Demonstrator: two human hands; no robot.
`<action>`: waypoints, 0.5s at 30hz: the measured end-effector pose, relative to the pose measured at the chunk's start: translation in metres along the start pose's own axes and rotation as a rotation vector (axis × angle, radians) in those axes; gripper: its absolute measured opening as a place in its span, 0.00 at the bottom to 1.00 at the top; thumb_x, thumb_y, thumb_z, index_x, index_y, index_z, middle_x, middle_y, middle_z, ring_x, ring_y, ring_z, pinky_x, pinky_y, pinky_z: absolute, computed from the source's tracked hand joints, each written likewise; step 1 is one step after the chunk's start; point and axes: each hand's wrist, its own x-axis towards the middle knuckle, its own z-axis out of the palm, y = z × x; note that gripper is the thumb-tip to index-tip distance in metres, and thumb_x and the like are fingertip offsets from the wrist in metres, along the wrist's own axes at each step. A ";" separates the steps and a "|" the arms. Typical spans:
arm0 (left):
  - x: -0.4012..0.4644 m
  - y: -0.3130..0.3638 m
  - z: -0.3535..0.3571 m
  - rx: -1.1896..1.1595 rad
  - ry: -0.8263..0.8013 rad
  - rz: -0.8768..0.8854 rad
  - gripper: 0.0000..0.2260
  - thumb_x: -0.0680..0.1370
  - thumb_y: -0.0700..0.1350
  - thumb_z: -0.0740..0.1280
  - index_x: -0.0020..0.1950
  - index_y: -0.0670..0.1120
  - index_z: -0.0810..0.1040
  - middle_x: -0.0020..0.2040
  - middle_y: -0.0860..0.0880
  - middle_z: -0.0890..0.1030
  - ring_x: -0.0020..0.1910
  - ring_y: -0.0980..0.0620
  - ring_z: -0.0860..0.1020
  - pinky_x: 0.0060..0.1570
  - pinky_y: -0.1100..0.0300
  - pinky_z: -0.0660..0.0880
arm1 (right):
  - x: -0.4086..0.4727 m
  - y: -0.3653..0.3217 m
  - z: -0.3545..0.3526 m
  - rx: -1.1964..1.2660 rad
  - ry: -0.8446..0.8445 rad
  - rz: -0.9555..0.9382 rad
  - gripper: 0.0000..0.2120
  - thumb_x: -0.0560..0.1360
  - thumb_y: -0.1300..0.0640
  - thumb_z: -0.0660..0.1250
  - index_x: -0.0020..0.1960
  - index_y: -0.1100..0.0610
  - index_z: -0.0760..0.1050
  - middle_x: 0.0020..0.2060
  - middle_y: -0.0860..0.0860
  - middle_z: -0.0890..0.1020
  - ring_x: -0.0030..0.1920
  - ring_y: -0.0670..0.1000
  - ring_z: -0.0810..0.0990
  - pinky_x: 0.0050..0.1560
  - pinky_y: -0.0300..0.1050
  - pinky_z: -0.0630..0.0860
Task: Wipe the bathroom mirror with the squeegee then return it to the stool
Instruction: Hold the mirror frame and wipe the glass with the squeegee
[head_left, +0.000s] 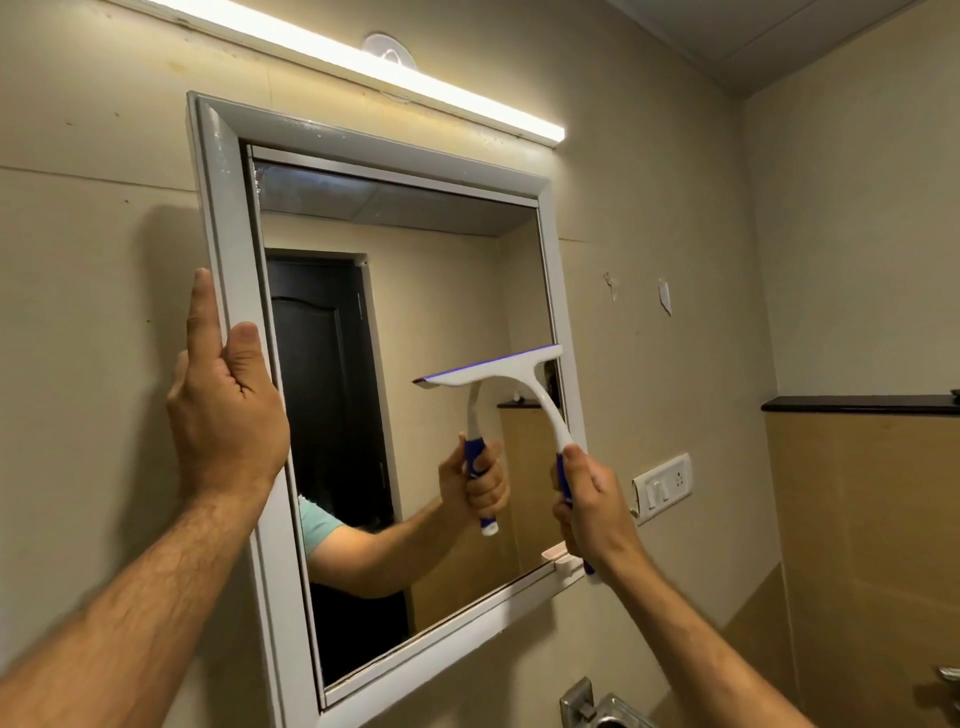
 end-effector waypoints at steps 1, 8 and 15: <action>0.000 0.001 0.000 0.004 0.001 -0.004 0.21 0.84 0.52 0.51 0.77 0.56 0.55 0.69 0.43 0.72 0.59 0.38 0.74 0.55 0.49 0.72 | 0.003 0.000 0.001 0.001 -0.012 -0.003 0.19 0.82 0.48 0.53 0.40 0.59 0.71 0.26 0.49 0.69 0.22 0.42 0.67 0.23 0.37 0.66; -0.001 0.002 0.001 0.018 0.012 -0.018 0.21 0.84 0.52 0.52 0.77 0.57 0.55 0.68 0.43 0.72 0.59 0.39 0.74 0.52 0.54 0.71 | -0.048 0.044 -0.005 -0.001 -0.054 0.129 0.20 0.80 0.46 0.53 0.38 0.59 0.70 0.26 0.52 0.68 0.21 0.42 0.66 0.24 0.38 0.65; -0.013 0.000 -0.002 0.019 0.002 -0.047 0.21 0.84 0.52 0.52 0.77 0.56 0.56 0.69 0.42 0.71 0.63 0.38 0.72 0.59 0.49 0.71 | -0.031 0.016 -0.006 -0.050 0.007 0.071 0.20 0.82 0.46 0.53 0.40 0.60 0.71 0.28 0.51 0.68 0.25 0.45 0.66 0.26 0.41 0.66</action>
